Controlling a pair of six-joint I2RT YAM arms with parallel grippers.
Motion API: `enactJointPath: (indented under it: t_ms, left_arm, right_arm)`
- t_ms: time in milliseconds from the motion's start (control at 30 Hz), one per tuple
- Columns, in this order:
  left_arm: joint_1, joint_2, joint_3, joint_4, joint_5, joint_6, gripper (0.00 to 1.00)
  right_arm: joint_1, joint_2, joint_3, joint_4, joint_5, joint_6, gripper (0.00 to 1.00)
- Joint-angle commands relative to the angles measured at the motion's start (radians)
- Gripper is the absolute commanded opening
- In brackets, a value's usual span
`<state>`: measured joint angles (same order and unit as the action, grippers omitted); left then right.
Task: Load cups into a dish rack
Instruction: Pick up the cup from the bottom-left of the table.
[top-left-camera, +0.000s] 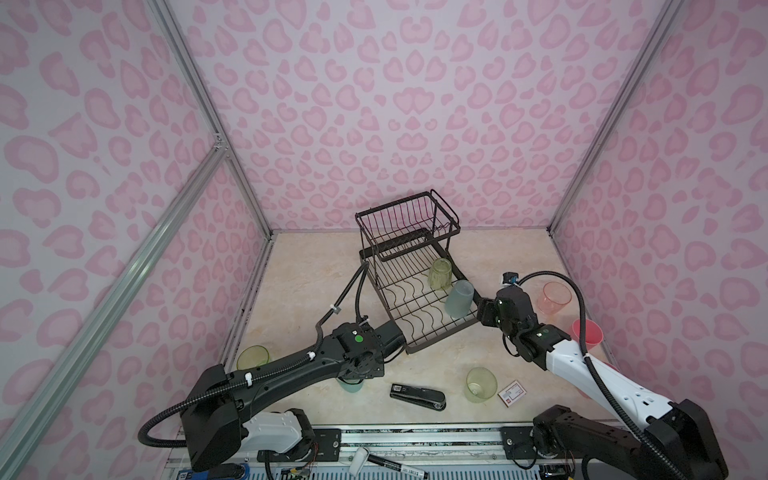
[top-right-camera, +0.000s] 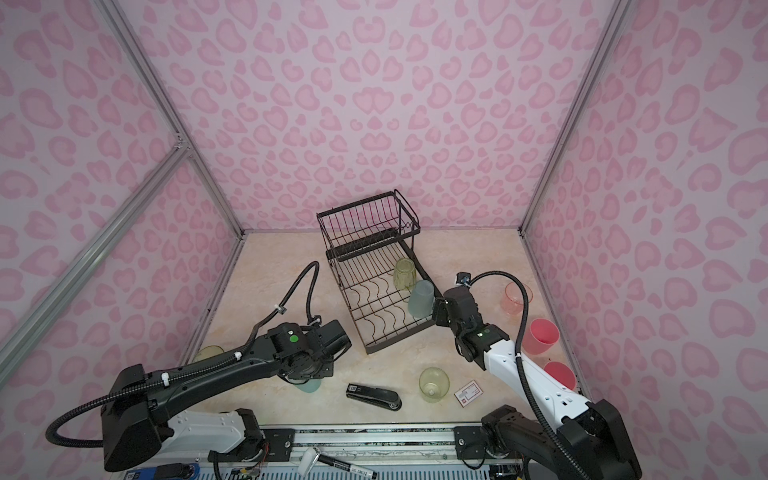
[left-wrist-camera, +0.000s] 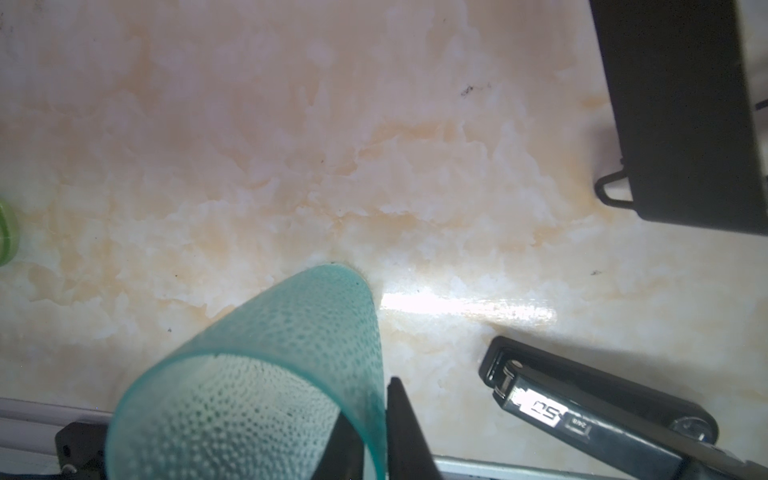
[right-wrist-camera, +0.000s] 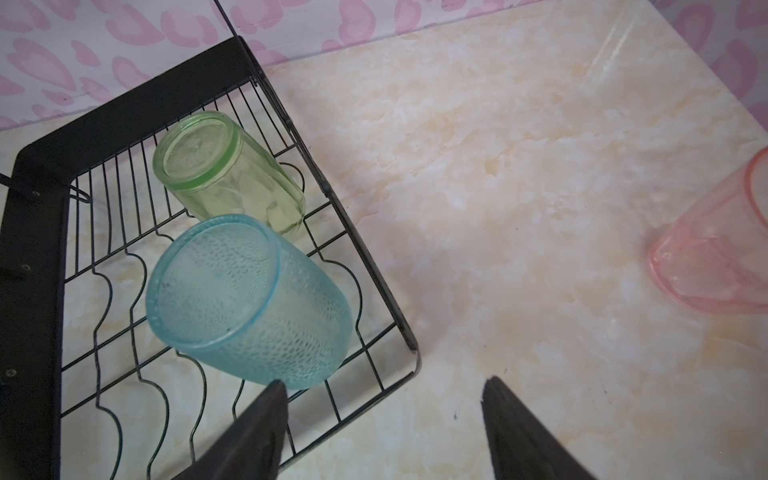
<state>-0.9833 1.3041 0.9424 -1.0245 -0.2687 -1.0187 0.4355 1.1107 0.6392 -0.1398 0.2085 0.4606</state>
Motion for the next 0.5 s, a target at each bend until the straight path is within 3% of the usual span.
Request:
enactJointPath:
  t_ms: [0, 467]
  left_arm:
    - [0.0, -0.01, -0.008, -0.008, -0.026, 0.0, 0.11]
    - [-0.003, -0.08, 0.013, 0.016, -0.04, 0.055, 0.06]
  right_arm:
    - [0.0, 0.006, -0.008, 0.013, 0.003, 0.008, 0.74]
    - [0.0, 0.028, -0.011, 0.028, -0.007, 0.02, 0.74]
